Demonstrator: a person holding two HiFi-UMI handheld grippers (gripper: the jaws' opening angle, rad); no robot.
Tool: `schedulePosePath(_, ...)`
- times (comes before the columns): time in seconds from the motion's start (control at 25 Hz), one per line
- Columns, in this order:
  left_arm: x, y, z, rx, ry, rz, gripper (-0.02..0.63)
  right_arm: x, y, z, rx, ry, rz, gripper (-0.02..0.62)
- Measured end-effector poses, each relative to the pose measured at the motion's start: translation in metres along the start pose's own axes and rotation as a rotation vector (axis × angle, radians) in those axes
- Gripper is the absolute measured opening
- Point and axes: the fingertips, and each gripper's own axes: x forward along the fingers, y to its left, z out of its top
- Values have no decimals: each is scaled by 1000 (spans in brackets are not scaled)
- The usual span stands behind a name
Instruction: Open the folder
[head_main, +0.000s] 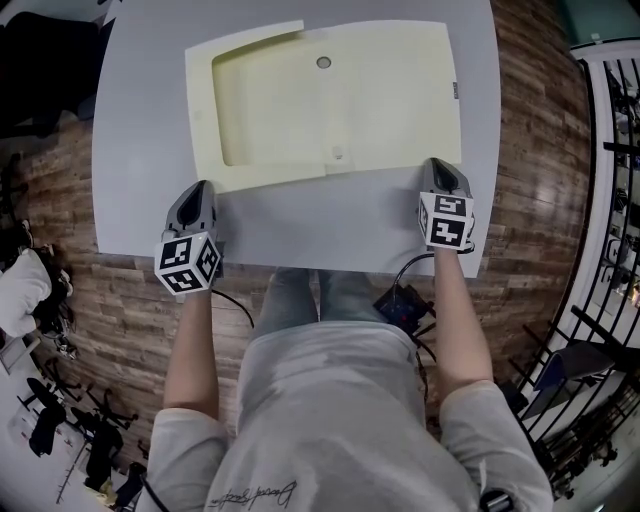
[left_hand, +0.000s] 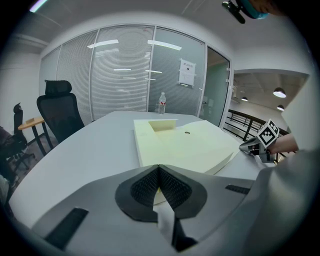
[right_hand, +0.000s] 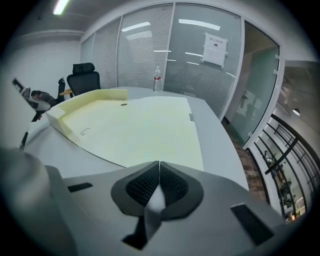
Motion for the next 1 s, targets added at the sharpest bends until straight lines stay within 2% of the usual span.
schedulePosePath(0.2, -1, 1, -2, -2, -6, 4, 9, 1, 1, -2, 28, 28, 39, 26)
schedulePosePath(0.64, 3, -5, 1, 25, 38, -37, 9, 2, -7, 3, 45, 41, 34, 26)
schedulePosePath(0.84, 8, -10, 4, 25, 48, -55, 9, -7, -16, 19, 35, 4, 13, 26)
schedulePosePath(1.0, 2, -16, 14, 20, 3, -65, 9, -21, -18, 34, 50, -46, 6, 26)
